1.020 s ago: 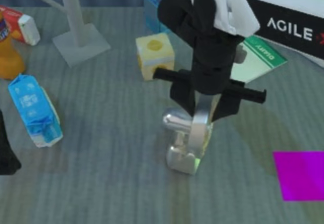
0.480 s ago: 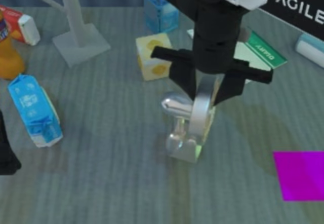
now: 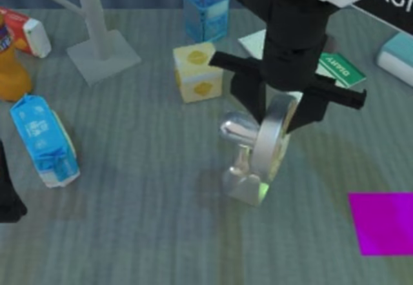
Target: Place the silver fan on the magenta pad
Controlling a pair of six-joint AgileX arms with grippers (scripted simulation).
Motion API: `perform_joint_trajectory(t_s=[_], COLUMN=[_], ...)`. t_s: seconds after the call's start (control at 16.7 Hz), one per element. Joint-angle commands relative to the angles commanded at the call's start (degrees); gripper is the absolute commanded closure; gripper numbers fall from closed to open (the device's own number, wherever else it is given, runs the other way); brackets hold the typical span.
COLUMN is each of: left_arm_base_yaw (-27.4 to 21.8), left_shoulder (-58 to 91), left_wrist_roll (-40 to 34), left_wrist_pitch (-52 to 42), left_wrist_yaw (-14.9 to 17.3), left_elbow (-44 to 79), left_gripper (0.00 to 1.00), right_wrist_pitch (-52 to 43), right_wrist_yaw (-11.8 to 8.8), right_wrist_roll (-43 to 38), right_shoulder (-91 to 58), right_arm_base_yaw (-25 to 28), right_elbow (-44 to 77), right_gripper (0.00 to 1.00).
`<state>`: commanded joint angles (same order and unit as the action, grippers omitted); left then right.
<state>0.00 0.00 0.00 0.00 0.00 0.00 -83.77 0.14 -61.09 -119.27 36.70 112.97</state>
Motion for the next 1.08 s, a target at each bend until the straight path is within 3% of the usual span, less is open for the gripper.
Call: perform_joint_trajectory(t_s=[0.66,0.84,1.08], left_arm_base_yaw=[0.0,0.0,0.0], left_shoulder=[0.0,0.0,0.0], left_wrist_roll=[0.0,0.0,0.0], left_wrist_pitch=[0.0,0.0,0.0], left_wrist_yaw=[0.0,0.0,0.0], left_elbow=[0.0,0.0,0.0], left_gripper=[0.0,0.0,0.0], right_wrist_pitch=[4.6,5.4,5.5], right_wrist_yaw=[0.1,0.1,0.1], right_wrist_roll=[-39.1,-44.0,-44.5], right_shoulder=[30.7,35.4,35.9], right_arm_base_yaw=[-17.7,-20.5,-20.7], right_elbow=[-35.8,-40.7,-41.1], right_gripper=[1.0,1.0,1.0])
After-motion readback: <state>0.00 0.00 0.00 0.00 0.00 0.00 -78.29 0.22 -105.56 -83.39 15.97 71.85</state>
